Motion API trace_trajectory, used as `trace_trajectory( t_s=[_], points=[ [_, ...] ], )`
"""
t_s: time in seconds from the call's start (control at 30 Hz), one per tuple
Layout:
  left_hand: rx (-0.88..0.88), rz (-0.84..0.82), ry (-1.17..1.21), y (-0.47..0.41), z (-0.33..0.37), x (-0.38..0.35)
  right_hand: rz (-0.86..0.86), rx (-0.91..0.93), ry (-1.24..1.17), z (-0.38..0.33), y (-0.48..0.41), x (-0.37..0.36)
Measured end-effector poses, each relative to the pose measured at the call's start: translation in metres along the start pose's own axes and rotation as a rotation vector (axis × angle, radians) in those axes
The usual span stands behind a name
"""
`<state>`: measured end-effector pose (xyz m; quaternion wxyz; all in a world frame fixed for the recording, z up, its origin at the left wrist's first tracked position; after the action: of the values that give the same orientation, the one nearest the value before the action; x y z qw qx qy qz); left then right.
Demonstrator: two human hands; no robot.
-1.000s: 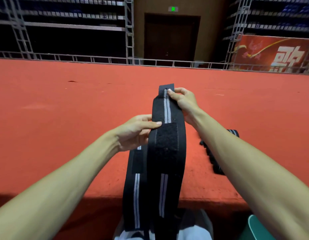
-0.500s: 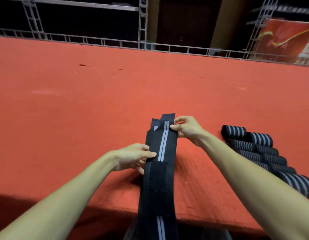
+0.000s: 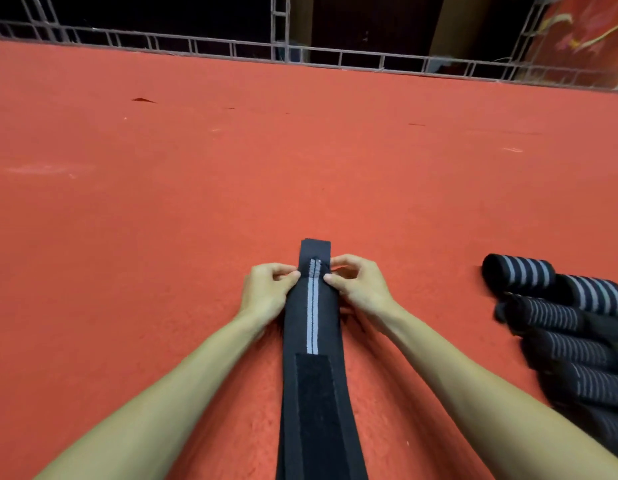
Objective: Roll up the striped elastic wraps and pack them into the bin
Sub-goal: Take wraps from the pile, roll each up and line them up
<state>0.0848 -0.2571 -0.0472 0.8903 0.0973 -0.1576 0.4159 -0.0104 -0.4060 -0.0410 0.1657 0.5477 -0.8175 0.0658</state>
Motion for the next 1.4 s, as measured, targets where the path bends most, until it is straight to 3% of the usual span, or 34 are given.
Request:
trace_trajectory(
  t_s=[0.1, 0.3, 0.57, 0.8, 0.93, 1.07, 1.3, 1.4],
  points=[
    [-0.02, 0.045, -0.234, -0.026, 0.003, -0.003, 0.113, 0.018, 0.147, 0.007, -0.021, 0.007],
    [-0.073, 0.141, -0.371, -0.032, -0.014, -0.022, 0.188, 0.049, 0.352, 0.023, -0.028, 0.005],
    [-0.035, 0.159, -0.324, -0.038, -0.017, -0.021, 0.204, 0.004, 0.344, 0.029, -0.035, 0.004],
    [-0.023, 0.122, -0.626, -0.039, -0.013, -0.028, 0.115, -0.071, 0.338, 0.029, -0.043, 0.007],
    [-0.041, -0.047, -0.624, -0.032, -0.007, -0.033, 0.085, -0.069, 0.246, 0.021, -0.036, 0.006],
    [-0.163, -0.243, -0.402, -0.013, 0.016, -0.03, 0.044, 0.091, 0.179, -0.005, -0.013, 0.013],
    [-0.261, -0.277, 0.008, 0.056, 0.098, -0.021, 0.007, 0.248, -0.053, -0.081, 0.065, 0.046],
    [-0.25, -0.35, -0.051, 0.086, 0.121, -0.025, -0.014, 0.295, -0.067, -0.109, 0.106, 0.056]
  ],
)
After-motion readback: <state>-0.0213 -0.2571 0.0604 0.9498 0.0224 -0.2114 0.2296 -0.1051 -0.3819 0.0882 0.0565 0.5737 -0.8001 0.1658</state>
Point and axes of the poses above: each hand's wrist, its own y-axis away from the middle knuckle, its own x-axis out of the back of the hand, z = x × y, the point moved 6 cm from there along -y, towards the middle knuckle, and after that the axes turned 14 degrees about -z, right-handed, at the moved point
